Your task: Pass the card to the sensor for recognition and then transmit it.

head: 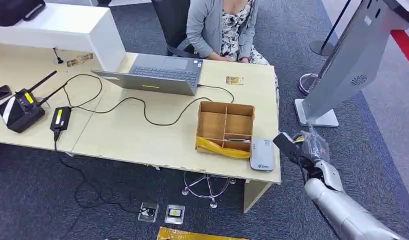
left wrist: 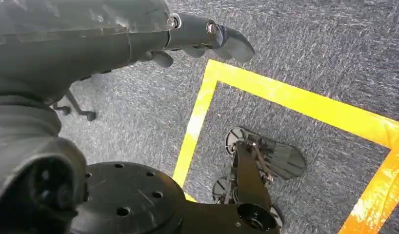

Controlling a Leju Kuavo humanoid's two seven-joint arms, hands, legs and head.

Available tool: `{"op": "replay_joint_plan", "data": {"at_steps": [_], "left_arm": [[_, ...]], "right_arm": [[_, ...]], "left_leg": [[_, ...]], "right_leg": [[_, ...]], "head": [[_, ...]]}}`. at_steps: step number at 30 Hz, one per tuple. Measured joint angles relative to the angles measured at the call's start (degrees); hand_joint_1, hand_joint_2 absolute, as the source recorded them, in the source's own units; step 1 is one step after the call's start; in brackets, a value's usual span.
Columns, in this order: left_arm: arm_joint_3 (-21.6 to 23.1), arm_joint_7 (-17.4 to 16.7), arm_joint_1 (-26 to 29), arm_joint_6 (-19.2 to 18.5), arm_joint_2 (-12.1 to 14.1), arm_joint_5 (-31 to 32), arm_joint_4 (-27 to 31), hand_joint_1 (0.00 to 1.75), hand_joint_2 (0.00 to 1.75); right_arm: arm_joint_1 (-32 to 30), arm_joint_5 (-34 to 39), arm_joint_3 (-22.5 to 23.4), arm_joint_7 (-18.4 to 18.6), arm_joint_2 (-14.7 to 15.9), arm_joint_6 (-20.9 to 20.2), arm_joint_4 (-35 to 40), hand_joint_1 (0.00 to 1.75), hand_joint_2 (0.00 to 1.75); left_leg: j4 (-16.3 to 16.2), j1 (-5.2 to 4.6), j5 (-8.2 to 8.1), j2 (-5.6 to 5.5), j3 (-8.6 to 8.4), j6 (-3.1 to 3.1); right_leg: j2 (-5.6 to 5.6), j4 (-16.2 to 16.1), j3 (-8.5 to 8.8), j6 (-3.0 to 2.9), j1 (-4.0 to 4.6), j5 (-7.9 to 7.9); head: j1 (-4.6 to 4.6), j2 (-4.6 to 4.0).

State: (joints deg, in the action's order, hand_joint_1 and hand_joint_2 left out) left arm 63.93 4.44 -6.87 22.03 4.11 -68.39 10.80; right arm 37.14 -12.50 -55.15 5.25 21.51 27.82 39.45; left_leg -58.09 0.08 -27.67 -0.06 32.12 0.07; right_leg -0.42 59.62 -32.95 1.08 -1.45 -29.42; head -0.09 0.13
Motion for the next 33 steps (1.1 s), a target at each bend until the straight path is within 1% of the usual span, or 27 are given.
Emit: {"op": "replay_joint_plan", "data": {"at_steps": [3, 6, 9, 10, 13, 15, 20, 26, 33], "left_arm": [[0.04, 0.22, -0.08, -0.24, 0.00, 0.26, 0.00, 0.00, 0.00], [0.28, 0.59, -0.08, -0.68, 0.02, 0.88, 0.00, 0.00, 0.00], [0.35, 0.39, -0.13, -1.18, 0.20, 1.07, 0.00, 0.00, 0.00], [0.37, 0.39, -0.13, -1.36, 0.24, 1.09, 0.00, 0.00, 0.00], [0.37, 0.39, -0.20, -1.57, 0.24, 1.11, 0.00, 0.00, 0.00], [0.37, 0.39, -0.19, -1.59, 0.24, 1.09, 0.00, 0.00, 0.00], [0.37, 1.07, -0.17, -1.99, 0.24, 1.07, 0.00, 0.00, 0.00], [0.39, 2.27, -0.13, -3.06, 0.24, 1.51, 0.00, 0.00, 0.00], [0.39, 2.89, -0.12, -3.89, 0.24, 1.57, 0.00, 0.00, 0.00]], "right_arm": [[2.01, -1.57, -0.07, 0.59, -0.07, -0.70, 1.18, 1.75, 1.75], [4.48, -2.69, -0.55, -0.95, -0.74, -2.10, 1.35, 1.75, 1.75], [6.44, -2.62, -0.83, -4.72, -3.32, -2.42, 0.92, 1.75, 1.75], [7.28, -2.97, -0.90, -5.40, -4.29, -2.42, 0.41, 1.75, 1.75], [9.41, -3.80, -1.22, -6.21, -7.59, -2.47, -0.90, 1.75, 1.75], [10.52, -3.93, -1.49, -6.36, -9.18, -2.66, -1.51, 1.75, 1.75], [12.11, -4.57, -1.73, -6.45, -12.04, -2.71, -2.54, 1.75, 1.75], [12.58, -4.98, -2.38, -6.45, -13.81, -2.53, -3.89, 1.75, 1.75], [12.59, -5.29, -2.49, -5.97, -14.14, -2.51, -4.85, 1.75, 1.75]], "left_leg": [[0.00, 0.00, 0.03, -0.01, 0.02, 0.00], [0.00, 0.01, 0.04, -0.02, 0.04, 0.00], [0.00, 0.03, 0.05, -0.01, 0.03, -0.01], [0.00, 0.03, 0.06, 0.00, 0.04, -0.04], [0.00, 0.08, 0.09, -0.02, 0.04, -0.07], [0.00, 0.08, 0.10, -0.07, 0.06, -0.06], [0.00, 0.08, 0.10, -0.06, 0.06, -0.05], [0.00, 0.08, 0.10, -0.07, 0.06, -0.05], [0.00, 0.08, 0.10, -0.07, 0.06, -0.05]], "right_leg": [[-0.03, 0.00, 0.02, 0.00, 0.00, 0.00], [-0.03, 0.01, 0.02, 0.00, 0.01, 0.00], [0.01, 0.02, 0.00, -0.01, 0.03, 0.01], [0.06, 0.02, -0.01, -0.03, 0.03, 0.02], [-0.02, 0.02, -0.02, -0.03, 0.08, 0.02], [-0.09, 0.02, -0.01, -0.03, 0.08, 0.02], [-0.05, 0.01, -0.01, -0.04, 0.07, 0.02], [-0.09, 0.01, -0.01, -0.04, 0.07, 0.02], [-0.07, 0.01, -0.01, -0.04, 0.07, 0.03]], "head": [[0.00, 0.00], [0.00, 0.00], [0.00, 0.00], [0.00, 0.00], [-0.02, 0.00], [-0.02, 0.00], [0.02, 0.00], [0.00, 0.00], [0.00, 0.00]]}}
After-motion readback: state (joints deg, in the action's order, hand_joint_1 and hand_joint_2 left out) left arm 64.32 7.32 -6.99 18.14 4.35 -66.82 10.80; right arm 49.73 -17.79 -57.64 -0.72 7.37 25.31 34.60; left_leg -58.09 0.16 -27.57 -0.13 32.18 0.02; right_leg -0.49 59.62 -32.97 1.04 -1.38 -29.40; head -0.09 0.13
